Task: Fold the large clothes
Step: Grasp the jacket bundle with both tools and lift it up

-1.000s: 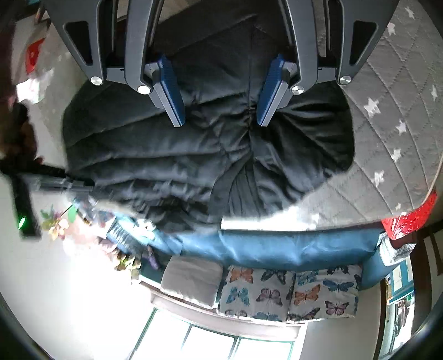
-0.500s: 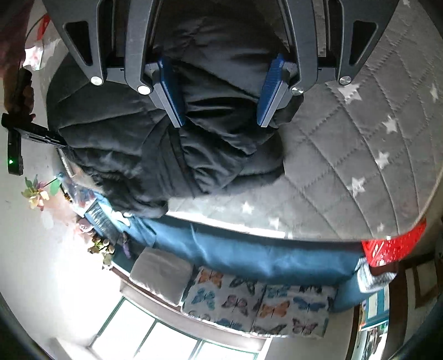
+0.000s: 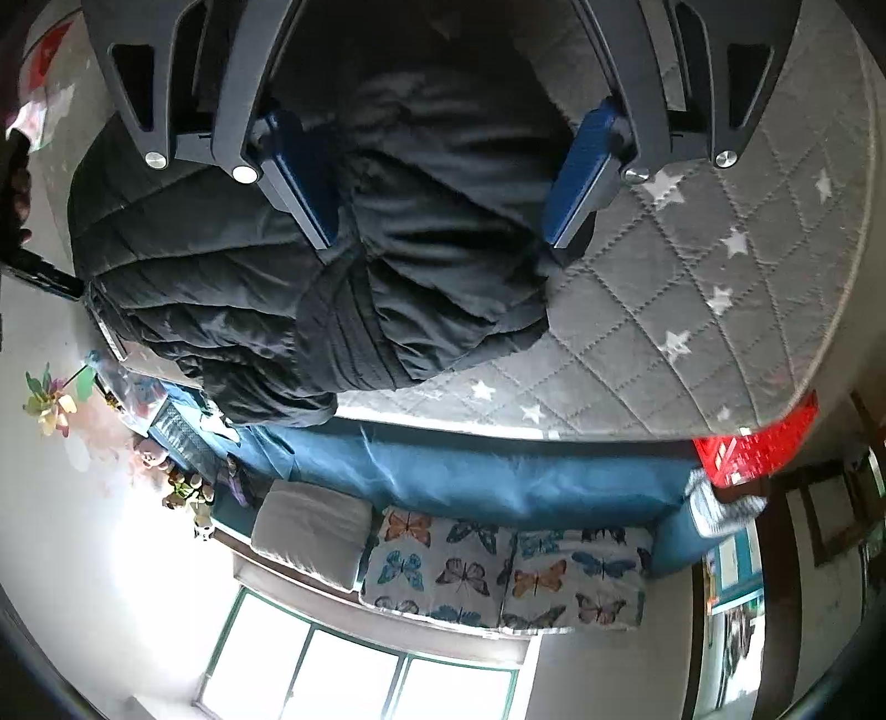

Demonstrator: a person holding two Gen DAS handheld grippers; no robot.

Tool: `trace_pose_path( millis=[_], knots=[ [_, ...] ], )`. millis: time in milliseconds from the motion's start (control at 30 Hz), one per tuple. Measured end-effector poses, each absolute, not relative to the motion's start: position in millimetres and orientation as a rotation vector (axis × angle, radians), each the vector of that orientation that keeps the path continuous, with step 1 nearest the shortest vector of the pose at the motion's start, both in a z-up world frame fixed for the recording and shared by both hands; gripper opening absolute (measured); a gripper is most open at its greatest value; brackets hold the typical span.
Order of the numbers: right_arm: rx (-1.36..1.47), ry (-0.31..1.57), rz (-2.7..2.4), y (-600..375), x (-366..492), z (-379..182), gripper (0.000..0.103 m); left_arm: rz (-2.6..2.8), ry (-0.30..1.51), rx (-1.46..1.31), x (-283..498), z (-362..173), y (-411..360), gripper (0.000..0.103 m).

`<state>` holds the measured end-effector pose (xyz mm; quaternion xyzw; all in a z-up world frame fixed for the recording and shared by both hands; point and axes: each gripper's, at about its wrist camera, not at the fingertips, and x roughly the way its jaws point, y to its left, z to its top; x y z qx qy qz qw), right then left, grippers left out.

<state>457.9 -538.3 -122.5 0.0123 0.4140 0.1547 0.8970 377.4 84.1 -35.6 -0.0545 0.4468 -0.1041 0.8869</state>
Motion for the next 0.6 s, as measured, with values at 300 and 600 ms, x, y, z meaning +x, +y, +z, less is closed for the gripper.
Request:
trace_pose_path(
  millis=[300,600],
  knots=[
    [0.186,0.924,0.320,-571,450,-151,0.070,-0.216,0.932,-0.144,349,-24,100,0.091],
    [0.474,0.987,0.462,-590,459,-187,0.083,-0.242,0.998,-0.280,351,-41,122,0.091]
  ],
)
